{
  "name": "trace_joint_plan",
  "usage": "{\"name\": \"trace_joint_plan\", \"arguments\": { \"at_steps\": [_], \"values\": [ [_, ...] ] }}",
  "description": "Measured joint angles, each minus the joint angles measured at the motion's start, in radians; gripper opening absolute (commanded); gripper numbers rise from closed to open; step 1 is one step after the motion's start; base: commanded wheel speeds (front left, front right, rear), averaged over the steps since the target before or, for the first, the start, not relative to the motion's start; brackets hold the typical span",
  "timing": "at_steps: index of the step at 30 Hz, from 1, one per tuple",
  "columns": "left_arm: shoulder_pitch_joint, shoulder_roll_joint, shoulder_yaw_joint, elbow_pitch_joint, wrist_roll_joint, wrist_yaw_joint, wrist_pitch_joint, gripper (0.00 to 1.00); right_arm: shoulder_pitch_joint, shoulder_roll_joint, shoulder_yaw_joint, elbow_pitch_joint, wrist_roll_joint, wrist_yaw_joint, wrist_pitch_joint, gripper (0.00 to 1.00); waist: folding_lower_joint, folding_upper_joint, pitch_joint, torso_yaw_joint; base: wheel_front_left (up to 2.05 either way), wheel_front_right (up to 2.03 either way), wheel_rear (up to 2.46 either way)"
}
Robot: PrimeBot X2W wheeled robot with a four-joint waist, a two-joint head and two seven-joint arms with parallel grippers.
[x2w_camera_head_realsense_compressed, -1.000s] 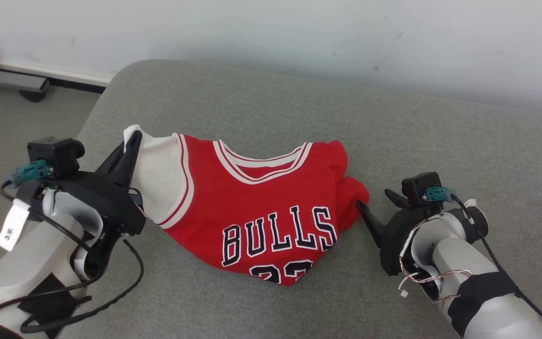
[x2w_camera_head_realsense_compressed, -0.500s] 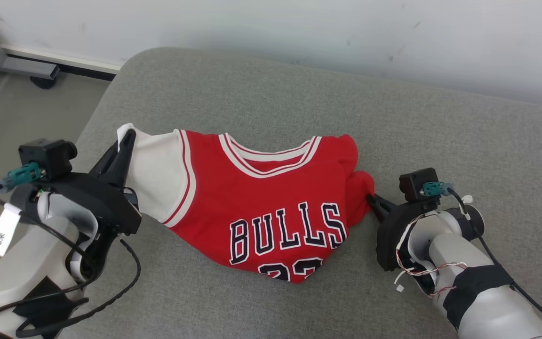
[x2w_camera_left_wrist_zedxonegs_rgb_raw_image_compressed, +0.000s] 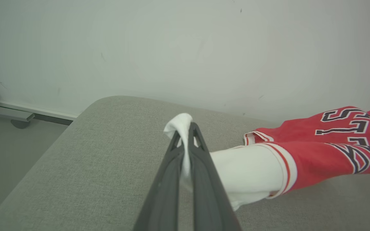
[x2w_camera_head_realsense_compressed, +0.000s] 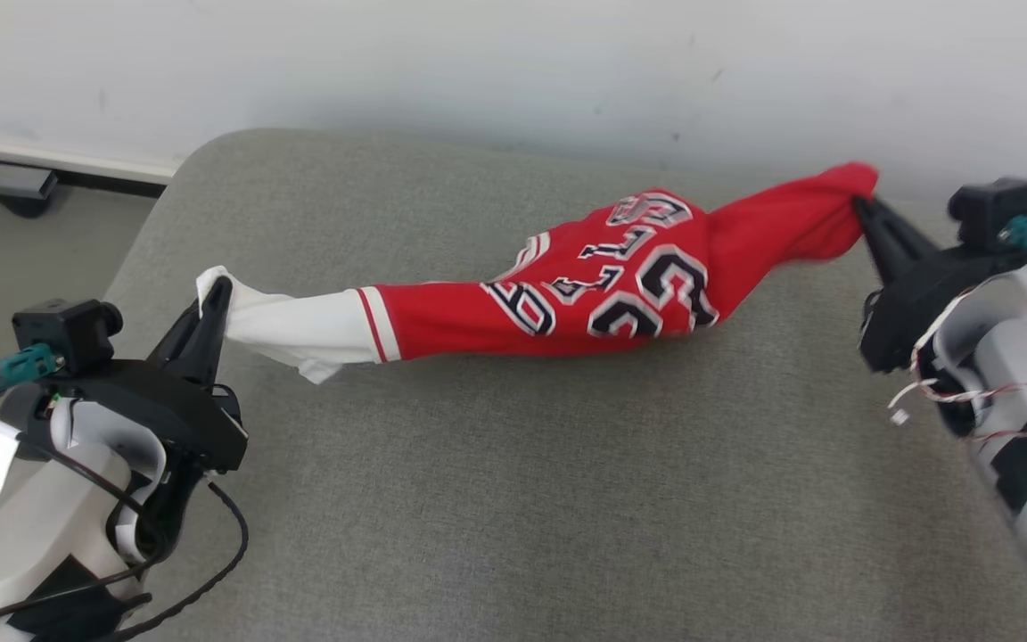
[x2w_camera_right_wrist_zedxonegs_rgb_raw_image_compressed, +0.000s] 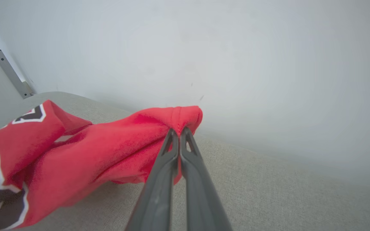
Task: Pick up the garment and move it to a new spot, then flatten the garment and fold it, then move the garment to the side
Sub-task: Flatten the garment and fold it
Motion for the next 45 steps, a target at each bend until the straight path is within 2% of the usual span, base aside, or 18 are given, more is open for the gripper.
{"name": "trace_joint_plan", "arguments": {
  "at_steps": [4, 17, 24, 28, 32, 39, 45],
  "values": [
    [0.002, -0.017, 0.002, -0.018, 0.016, 0.007, 0.0, 0.0, -0.028, -0.06, -0.007, -0.045, 0.03, 0.0, -0.021, 0.0, -0.0001, 0.0, -0.022, -0.018, 0.0, 0.0, 0.0],
    [0.058, -0.005, 0.02, -0.053, 0.051, 0.017, 0.0, 0.0, -0.002, -0.125, -0.059, -0.135, 0.112, 0.0, -0.039, 0.0, -0.0001, -0.0001, -0.084, -0.024, 0.0, 0.0, 0.0],
    [0.104, 0.001, 0.021, -0.086, 0.055, 0.026, 0.0, 0.0, 0.144, -0.09, -0.032, -0.165, 0.143, 0.0, 0.006, 0.0, -0.0001, -0.0001, -0.097, -0.03, 0.0, 0.0, 0.0],
    [0.122, 0.01, 0.026, -0.106, 0.056, 0.03, 0.0, 0.0, 0.168, -0.07, 0.002, -0.145, 0.147, 0.0, 0.05, 0.0, 0.0, 0.0, -0.085, -0.034, 0.0, 0.0, 0.0],
    [0.121, 0.003, 0.029, -0.126, 0.061, 0.03, 0.0, 0.0, 0.149, -0.051, 0.026, -0.103, 0.126, 0.0, 0.078, 0.0, 0.0, 0.0, -0.062, -0.038, 0.0, 0.0, 0.0],
    [0.078, -0.043, 0.025, -0.144, 0.083, 0.022, 0.0, 0.0, 0.03, -0.032, 0.056, -0.027, 0.079, -0.003, 0.099, 0.0, 0.0002, 0.0, -0.013, -0.027, 0.0, 0.0, 0.0],
    [0.058, -0.058, 0.026, -0.132, 0.098, 0.015, 0.0, 0.0, -0.037, -0.01, 0.08, 0.044, 0.04, -0.021, 0.09, 0.0, 0.0002, 0.0, 0.023, 0.001, 0.0, 0.0, 0.0]
  ]
}}
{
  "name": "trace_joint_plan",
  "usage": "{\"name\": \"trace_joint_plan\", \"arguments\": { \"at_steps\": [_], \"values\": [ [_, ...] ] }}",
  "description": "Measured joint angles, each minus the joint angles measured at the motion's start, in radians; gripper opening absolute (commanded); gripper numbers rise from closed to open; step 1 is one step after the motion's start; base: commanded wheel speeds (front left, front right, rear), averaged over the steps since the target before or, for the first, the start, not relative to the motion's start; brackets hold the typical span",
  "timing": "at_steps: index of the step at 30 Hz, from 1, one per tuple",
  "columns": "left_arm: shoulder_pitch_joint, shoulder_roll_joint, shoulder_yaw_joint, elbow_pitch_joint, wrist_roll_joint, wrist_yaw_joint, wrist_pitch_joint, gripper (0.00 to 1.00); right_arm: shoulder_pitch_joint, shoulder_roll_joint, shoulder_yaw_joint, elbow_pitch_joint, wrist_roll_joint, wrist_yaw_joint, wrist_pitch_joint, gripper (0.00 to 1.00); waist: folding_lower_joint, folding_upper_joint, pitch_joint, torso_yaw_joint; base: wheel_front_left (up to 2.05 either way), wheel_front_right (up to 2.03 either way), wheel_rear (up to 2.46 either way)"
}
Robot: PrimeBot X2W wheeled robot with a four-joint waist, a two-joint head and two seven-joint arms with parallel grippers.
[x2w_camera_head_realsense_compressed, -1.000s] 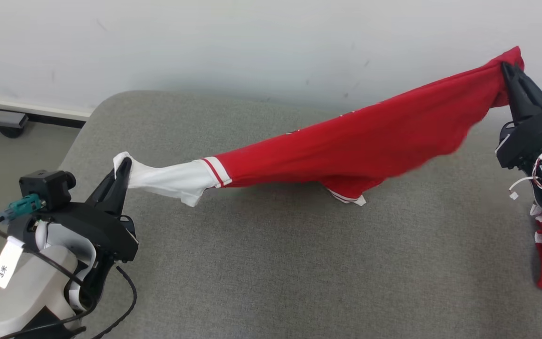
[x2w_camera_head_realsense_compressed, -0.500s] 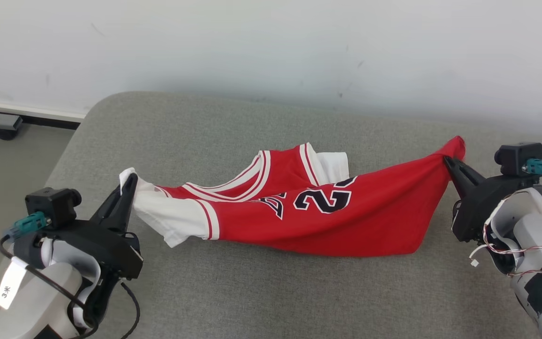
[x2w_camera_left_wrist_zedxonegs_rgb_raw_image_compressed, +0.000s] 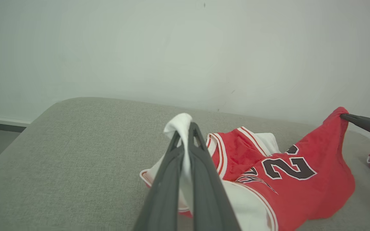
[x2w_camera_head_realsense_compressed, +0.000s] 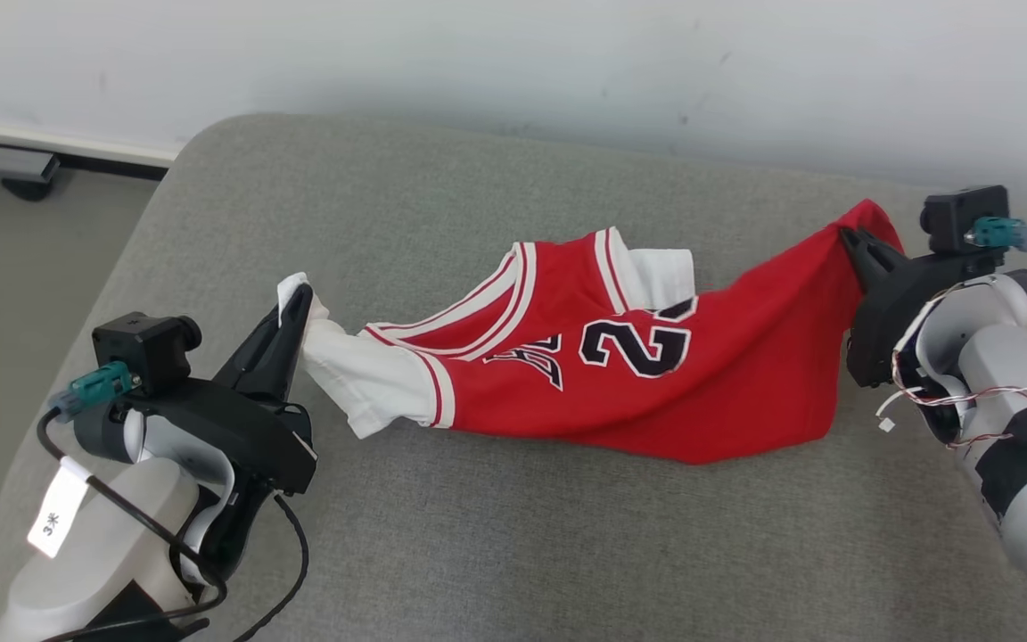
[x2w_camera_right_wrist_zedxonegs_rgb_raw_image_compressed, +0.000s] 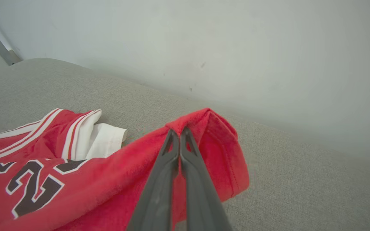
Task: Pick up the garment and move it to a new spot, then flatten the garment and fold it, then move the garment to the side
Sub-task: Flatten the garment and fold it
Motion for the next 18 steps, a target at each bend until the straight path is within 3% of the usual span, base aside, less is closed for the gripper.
{"name": "trace_joint_plan", "arguments": {
  "at_steps": [2, 3, 4, 5, 6, 18],
  "values": [
    [0.0, 0.0, 0.0, 0.003, 0.0, 0.0, 0.0, 0.0, -0.005, 0.005, 0.007, 0.013, -0.005, -0.002, 0.0, 0.0, 0.0, 0.0, 0.004, 0.004, 0.0, 0.0, 0.0],
    [0.0, -0.001, 0.0, 0.005, 0.0, 0.0, 0.0, 0.0, -0.008, 0.009, 0.01, 0.027, -0.008, -0.007, -0.002, 0.16, 0.0, 0.0, 0.008, 0.007, 0.0, 0.0, 0.0],
    [0.0, -0.002, 0.0, 0.007, 0.0, -0.004, 0.0, 0.0, -0.008, 0.011, 0.011, 0.038, -0.009, -0.008, -0.008, 0.42, 0.0, 0.0, 0.011, 0.01, 0.0, 0.0, 0.0],
    [0.0, -0.003, 0.001, 0.01, 0.001, -0.008, 0.0, 0.0, -0.008, 0.013, 0.013, 0.047, -0.01, -0.008, -0.012, 0.9, 0.0, -0.0001, 0.014, 0.012, 0.0, 0.0, 0.0],
    [0.0, -0.005, 0.002, 0.012, 0.002, -0.008, 0.0, 0.0, -0.008, 0.014, 0.016, 0.056, -0.011, -0.008, -0.019, 1.0, 0.0, 0.0, 0.017, 0.014, 0.0, 0.0, 0.0],
    [0.02, -0.001, 0.032, 0.039, 0.003, -0.008, 0.0, 0.0, 0.056, 0.052, 0.014, 0.05, 0.008, 0.01, -0.142, 1.0, 0.0, -0.0001, 0.006, -0.027, 0.0, 0.0, 0.0]
  ]
}}
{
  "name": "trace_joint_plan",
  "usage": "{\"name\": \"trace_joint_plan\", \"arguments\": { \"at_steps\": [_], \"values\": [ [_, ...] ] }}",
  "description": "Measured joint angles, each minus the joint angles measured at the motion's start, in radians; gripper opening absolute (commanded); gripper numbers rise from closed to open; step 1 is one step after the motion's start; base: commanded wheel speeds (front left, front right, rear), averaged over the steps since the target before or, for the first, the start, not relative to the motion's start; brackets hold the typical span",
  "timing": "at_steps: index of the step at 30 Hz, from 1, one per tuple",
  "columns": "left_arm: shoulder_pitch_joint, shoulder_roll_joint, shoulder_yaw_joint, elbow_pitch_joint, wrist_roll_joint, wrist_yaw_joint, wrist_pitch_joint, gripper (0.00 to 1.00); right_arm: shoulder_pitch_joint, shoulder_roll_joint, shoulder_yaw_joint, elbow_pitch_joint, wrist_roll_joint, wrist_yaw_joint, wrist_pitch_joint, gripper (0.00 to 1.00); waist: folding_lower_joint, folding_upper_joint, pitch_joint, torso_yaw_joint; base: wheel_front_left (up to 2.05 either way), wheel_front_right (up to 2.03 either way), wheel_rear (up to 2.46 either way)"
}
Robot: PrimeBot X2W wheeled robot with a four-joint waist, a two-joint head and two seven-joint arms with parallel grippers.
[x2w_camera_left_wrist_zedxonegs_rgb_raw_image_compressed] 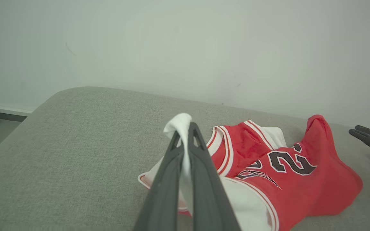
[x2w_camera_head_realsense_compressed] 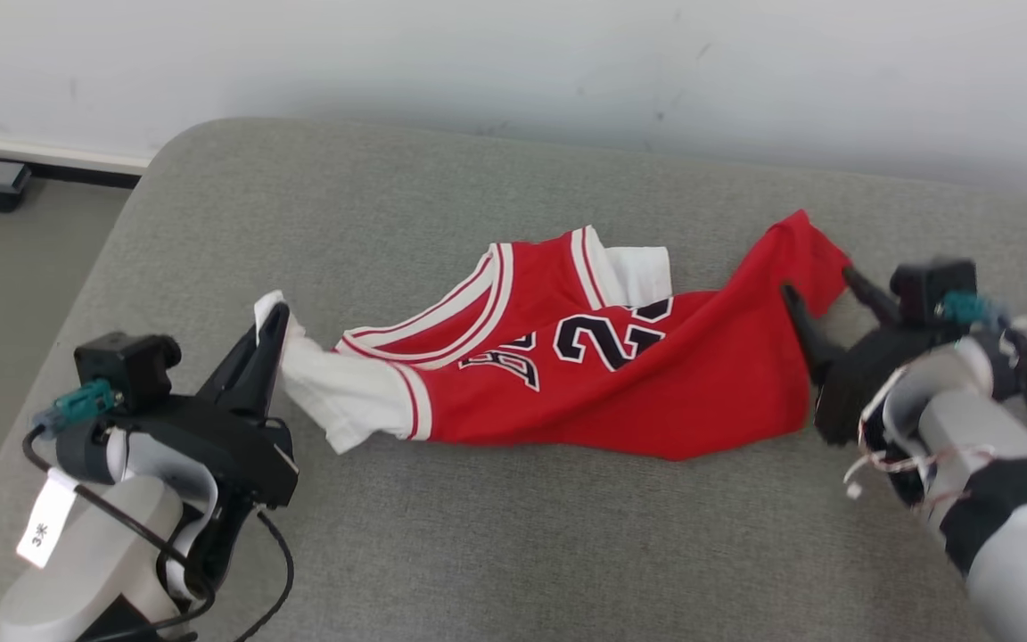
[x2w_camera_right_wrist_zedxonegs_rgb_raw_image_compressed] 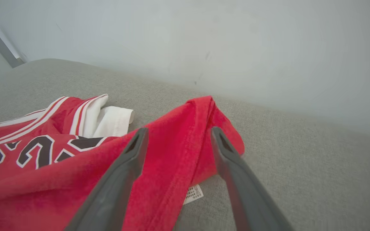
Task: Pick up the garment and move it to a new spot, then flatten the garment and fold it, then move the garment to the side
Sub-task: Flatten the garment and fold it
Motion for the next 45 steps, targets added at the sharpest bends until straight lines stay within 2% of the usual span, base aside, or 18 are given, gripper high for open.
{"name": "trace_joint_plan", "arguments": {
  "at_steps": [15, 20, 27, 33, 34, 35, 36, 37, 45],
  "values": [
    [0.071, 0.008, 0.026, -0.007, 0.017, 0.01, 0.0, 0.0, 0.31, -0.006, 0.016, -0.153, 0.03, 0.009, -0.059, 1.0, -0.0002, 0.0, -0.035, -0.057, 0.0, 0.0, 0.0],
    [0.088, 0.019, 0.025, -0.001, 0.028, 0.015, 0.0, 0.0, 0.327, -0.009, 0.012, -0.196, 0.039, 0.009, -0.06, 1.0, -0.0002, 0.0, -0.039, -0.062, 0.0, 0.0, 0.0],
    [0.087, -0.003, 0.011, 0.0, 0.053, 0.017, 0.0, 0.0, 0.331, -0.015, 0.017, -0.227, 0.04, 0.009, -0.06, 1.0, -0.0002, 0.0, -0.037, -0.056, 0.0, 0.0, 0.0],
    [0.086, -0.03, 0.006, 0.011, 0.059, 0.009, 0.0, 0.0, 0.322, -0.021, 0.034, -0.201, 0.033, 0.009, -0.042, 1.0, -0.0001, 0.0, -0.036, -0.026, 0.0, 0.0, 0.0],
    [0.086, -0.033, 0.005, 0.013, 0.059, 0.008, 0.0, 0.0, 0.321, -0.021, 0.036, -0.194, 0.033, 0.009, -0.039, 0.97, -0.0001, 0.0, -0.036, -0.022, 0.0, 0.0, 0.0],
    [0.086, -0.037, 0.004, 0.014, 0.059, 0.008, 0.0, 0.0, 0.319, -0.018, 0.036, -0.184, 0.034, 0.009, -0.03, 0.67, -0.0001, 0.0, -0.036, -0.018, 0.0, 0.0, 0.0],
    [0.086, -0.039, 0.004, 0.016, 0.06, 0.008, 0.0, 0.0, 0.316, -0.017, 0.039, -0.178, 0.034, 0.009, -0.023, 0.11, -0.0001, 0.0, -0.037, -0.013, 0.0, 0.0, 0.0],
    [0.086, -0.04, 0.004, 0.018, 0.06, 0.006, 0.0, 0.0, 0.312, -0.017, 0.044, -0.174, 0.034, 0.009, -0.021, 0.0, -0.0001, 0.0, -0.038, -0.01, 0.0, 0.0, 0.0],
    [0.105, -0.03, 0.026, 0.031, 0.06, 0.001, 0.0, 0.0, 0.293, -0.015, 0.051, -0.195, 0.035, 0.009, -0.004, 0.0, -0.0002, 0.0, -0.05, -0.009, 0.0, 0.0, 0.0]
  ]
}}
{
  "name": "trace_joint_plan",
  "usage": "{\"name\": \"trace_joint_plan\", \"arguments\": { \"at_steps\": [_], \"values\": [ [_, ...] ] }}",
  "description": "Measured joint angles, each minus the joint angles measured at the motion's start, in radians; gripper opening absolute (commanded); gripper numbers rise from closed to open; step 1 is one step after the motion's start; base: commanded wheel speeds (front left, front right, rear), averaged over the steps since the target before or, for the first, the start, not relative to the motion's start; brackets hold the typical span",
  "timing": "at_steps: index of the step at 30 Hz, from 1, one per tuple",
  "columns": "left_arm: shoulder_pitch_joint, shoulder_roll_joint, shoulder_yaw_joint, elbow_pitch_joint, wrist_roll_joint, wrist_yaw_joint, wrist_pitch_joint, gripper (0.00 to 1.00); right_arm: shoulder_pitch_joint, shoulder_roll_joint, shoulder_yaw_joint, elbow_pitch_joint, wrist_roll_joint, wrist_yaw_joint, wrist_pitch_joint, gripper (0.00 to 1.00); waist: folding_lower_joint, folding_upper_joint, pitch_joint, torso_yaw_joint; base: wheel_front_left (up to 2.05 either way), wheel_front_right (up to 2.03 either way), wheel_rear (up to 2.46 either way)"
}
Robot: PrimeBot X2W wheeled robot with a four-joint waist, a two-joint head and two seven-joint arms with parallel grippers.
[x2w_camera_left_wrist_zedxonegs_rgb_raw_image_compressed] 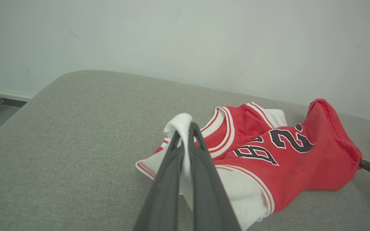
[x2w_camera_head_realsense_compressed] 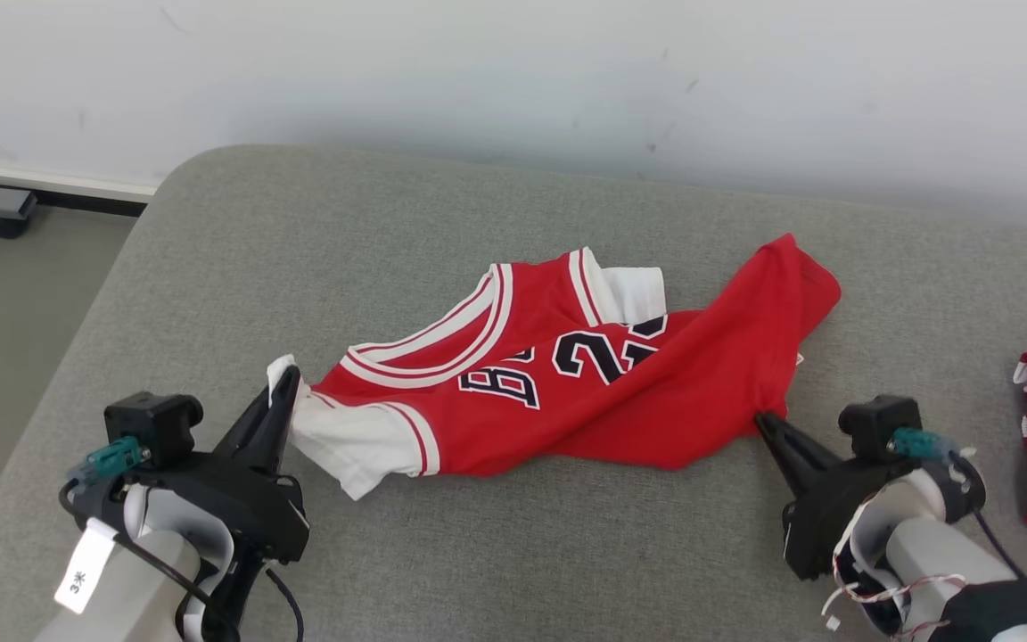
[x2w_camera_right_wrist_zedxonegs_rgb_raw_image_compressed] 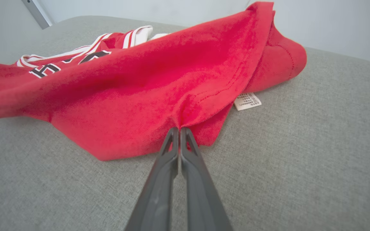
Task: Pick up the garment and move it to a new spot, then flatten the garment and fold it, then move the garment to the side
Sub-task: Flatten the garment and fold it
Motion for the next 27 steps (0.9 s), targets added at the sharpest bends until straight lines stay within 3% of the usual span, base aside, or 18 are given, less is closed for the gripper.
{"name": "trace_joint_plan", "arguments": {
  "at_steps": [7, 15, 21, 27],
  "values": [
    [0.021, -0.001, 0.008, 0.002, 0.0, 0.0, 0.0, 0.0, 0.003, -0.048, -0.008, -0.16, 0.099, 0.0, 0.012, 0.0, 0.0, 0.0, -0.013, -0.023, 0.0, 0.0, 0.0],
    [0.031, 0.0, 0.014, 0.001, 0.0, 0.0, 0.0, 0.0, 0.103, -0.159, -0.005, -0.371, 0.207, 0.0, 0.083, 0.0, 0.0001, 0.0, -0.03, -0.043, 0.0, 0.0, 0.0],
    [0.047, 0.001, 0.018, -0.002, 0.0, 0.0, 0.0, 0.0, 0.121, -0.183, -0.005, -0.377, 0.218, -0.001, 0.172, 0.0, 0.0001, 0.0, -0.032, -0.055, 0.0, 0.0, 0.0],
    [0.044, -0.009, 0.012, -0.01, 0.01, -0.005, 0.0, 0.0, 0.09, -0.166, 0.028, -0.329, 0.197, -0.025, 0.24, 0.0, 0.0002, 0.0, -0.019, -0.053, 0.0, 0.0, 0.0]
  ]
}}
